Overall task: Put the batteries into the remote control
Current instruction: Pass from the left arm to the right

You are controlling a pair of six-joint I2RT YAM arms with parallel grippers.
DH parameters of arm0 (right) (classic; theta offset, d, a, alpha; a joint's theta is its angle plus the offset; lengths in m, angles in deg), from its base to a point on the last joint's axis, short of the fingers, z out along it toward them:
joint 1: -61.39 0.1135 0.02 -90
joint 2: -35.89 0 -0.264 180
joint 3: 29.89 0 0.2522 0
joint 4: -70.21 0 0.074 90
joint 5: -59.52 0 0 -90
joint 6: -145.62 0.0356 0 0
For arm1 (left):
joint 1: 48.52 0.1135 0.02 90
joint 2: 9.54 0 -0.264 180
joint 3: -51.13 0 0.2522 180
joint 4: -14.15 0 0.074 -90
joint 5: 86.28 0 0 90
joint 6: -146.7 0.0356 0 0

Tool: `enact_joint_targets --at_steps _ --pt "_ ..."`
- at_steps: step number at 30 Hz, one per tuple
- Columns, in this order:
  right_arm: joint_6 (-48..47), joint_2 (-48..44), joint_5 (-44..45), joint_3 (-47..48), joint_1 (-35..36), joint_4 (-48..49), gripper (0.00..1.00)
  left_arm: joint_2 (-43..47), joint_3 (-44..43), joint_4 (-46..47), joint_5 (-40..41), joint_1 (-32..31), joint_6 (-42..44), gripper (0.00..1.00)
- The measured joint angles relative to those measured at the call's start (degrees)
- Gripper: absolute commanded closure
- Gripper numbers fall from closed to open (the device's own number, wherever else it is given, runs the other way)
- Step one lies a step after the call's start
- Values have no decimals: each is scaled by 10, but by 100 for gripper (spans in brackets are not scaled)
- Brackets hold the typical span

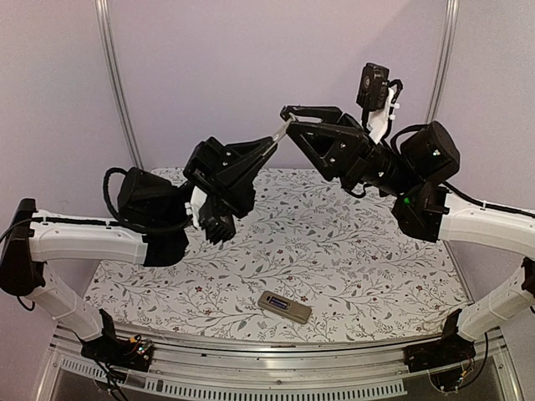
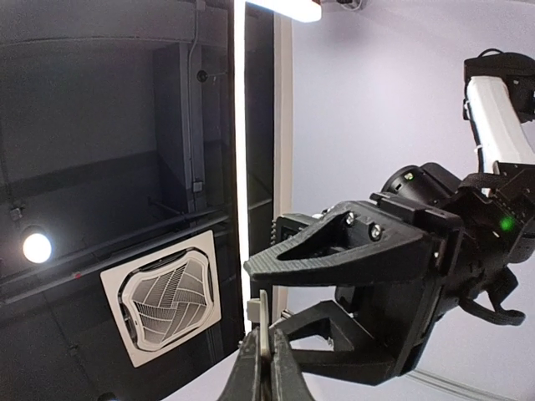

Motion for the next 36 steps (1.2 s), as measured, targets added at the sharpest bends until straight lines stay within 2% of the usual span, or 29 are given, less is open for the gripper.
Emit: enact_joint_targets --at_steps 6,10,17,23,30,35,36 --pt "37 27 -15 23 0 6 65 -11 0 2 -3 0 12 100" --pt "48 31 -19 23 0 7 66 -12 0 2 -4 1 16 100" --pt "57 31 -21 23 0 7 55 -12 0 2 -12 1 24 100" --pt "63 31 -21 17 0 7 52 -13 0 2 -22 2 29 100" --pt "65 31 -32 15 0 14 78 -14 -1 2 -25 6 35 100" --pt "72 31 -47 16 0 16 86 -16 -1 6 -32 7 38 100" --pt "71 31 -48 16 0 17 91 -16 -1 6 -33 7 39 100"
